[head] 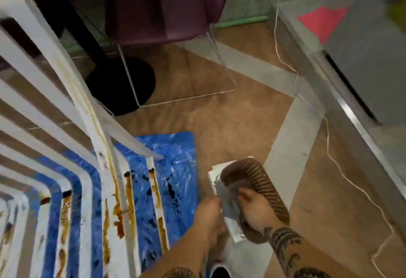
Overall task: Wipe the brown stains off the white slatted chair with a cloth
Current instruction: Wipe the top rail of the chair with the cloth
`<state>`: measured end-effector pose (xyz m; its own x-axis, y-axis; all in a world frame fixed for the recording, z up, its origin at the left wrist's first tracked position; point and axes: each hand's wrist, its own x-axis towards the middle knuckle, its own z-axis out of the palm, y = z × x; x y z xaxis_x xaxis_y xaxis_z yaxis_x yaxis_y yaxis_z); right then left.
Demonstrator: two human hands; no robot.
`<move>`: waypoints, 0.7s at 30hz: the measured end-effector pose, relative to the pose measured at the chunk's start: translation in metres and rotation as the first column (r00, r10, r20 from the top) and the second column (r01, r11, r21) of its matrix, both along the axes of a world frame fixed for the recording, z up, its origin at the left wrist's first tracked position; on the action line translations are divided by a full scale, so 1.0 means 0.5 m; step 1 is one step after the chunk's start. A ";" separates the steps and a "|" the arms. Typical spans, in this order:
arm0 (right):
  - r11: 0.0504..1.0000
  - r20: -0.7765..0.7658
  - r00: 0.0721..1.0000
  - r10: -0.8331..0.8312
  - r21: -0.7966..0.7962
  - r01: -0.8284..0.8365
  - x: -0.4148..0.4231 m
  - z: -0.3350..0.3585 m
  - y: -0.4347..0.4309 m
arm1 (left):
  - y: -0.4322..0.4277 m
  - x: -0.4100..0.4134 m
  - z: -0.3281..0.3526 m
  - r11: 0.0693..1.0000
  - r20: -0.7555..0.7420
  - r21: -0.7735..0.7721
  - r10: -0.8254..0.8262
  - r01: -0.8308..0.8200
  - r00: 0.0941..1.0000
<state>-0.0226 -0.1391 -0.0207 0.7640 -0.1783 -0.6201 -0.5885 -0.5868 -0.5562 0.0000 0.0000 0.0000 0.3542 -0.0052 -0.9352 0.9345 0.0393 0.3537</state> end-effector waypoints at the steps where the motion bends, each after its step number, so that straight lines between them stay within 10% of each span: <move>1: 0.999 -0.028 0.999 -0.027 0.032 0.028 -0.009 -0.041 0.000 | -0.008 -0.002 -0.024 1.000 0.003 -0.015 0.019 -0.019 1.000; 13: 0.962 -0.033 0.962 -0.270 0.036 0.272 -0.035 -0.070 0.032 | -0.036 0.000 -0.065 0.995 -0.162 0.013 0.104 -0.103 0.981; 21: 0.704 -0.074 0.843 -0.534 0.514 0.491 0.030 0.185 0.066 | 0.018 0.075 0.125 0.972 -0.130 -0.118 0.188 -0.204 0.973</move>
